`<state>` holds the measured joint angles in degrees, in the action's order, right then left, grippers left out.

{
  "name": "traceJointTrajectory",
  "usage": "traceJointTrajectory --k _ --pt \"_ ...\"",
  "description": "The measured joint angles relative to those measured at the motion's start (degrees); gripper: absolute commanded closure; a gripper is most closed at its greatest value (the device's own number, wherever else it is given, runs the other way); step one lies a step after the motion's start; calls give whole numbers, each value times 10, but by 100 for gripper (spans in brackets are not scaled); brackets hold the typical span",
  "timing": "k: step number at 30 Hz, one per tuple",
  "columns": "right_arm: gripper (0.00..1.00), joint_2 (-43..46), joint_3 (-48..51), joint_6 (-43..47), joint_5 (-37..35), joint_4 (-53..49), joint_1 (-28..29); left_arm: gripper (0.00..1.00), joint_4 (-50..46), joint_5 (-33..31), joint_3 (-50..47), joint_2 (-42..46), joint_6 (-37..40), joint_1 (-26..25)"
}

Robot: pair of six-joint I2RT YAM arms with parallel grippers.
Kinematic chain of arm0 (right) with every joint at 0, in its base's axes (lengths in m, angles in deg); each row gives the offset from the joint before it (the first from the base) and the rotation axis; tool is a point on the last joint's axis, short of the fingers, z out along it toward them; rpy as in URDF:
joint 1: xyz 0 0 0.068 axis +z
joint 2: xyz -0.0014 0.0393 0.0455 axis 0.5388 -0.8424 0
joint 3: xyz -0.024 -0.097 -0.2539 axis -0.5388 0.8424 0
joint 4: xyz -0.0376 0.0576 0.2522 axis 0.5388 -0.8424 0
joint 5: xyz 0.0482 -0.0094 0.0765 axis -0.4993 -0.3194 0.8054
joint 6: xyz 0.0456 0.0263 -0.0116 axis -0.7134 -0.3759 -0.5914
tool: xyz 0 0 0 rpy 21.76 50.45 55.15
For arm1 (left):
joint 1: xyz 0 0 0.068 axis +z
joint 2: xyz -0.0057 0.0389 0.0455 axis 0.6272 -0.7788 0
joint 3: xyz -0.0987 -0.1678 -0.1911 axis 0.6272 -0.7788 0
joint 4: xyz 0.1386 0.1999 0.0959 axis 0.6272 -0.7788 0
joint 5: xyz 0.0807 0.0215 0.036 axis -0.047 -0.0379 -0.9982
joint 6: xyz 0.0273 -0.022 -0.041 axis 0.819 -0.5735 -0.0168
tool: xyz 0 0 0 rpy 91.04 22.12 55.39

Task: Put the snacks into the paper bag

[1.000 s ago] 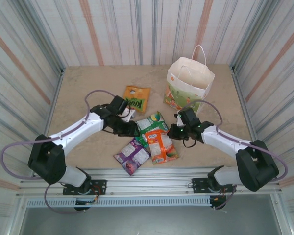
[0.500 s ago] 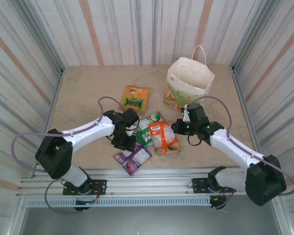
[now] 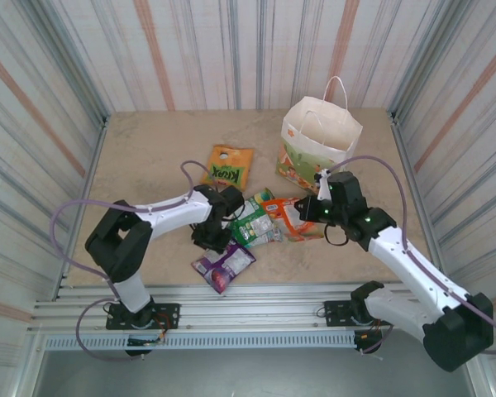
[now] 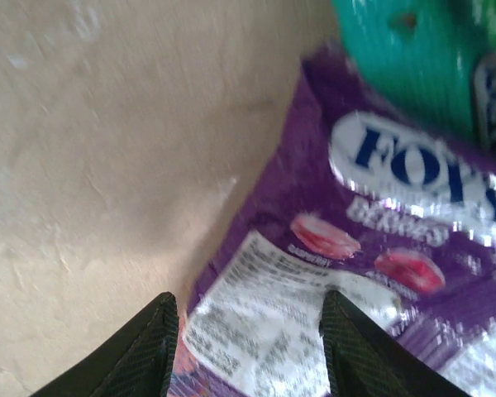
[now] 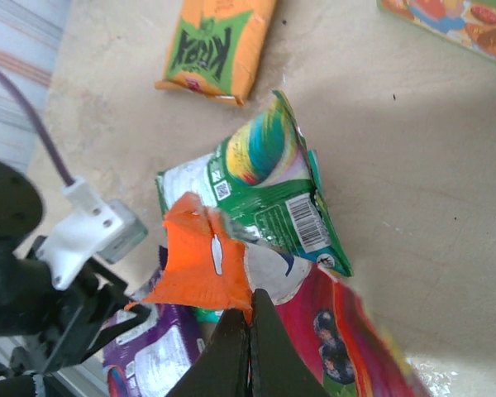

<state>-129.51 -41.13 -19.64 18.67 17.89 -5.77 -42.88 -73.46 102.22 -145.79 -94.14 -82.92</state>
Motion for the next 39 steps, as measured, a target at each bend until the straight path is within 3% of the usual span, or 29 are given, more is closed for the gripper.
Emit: traceJointTrajectory --k 10,18,24,29,34,39 --pt "100 49 -39 17 0 -43 -6 50 28 -65 33 -7 32 89" --pt "100 58 -55 42 2 -54 -6 48 54 -48 42 15 61 109" --pt "100 74 -56 91 19 -54 -7 48 91 16 42 109 85 109" --pt "100 89 -56 154 53 -54 -7 46 134 123 46 184 141 109" --pt "100 93 -56 205 86 -53 -7 44 161 243 66 201 200 105" --pt "100 92 -56 225 121 -43 -7 40 173 338 87 201 268 66"
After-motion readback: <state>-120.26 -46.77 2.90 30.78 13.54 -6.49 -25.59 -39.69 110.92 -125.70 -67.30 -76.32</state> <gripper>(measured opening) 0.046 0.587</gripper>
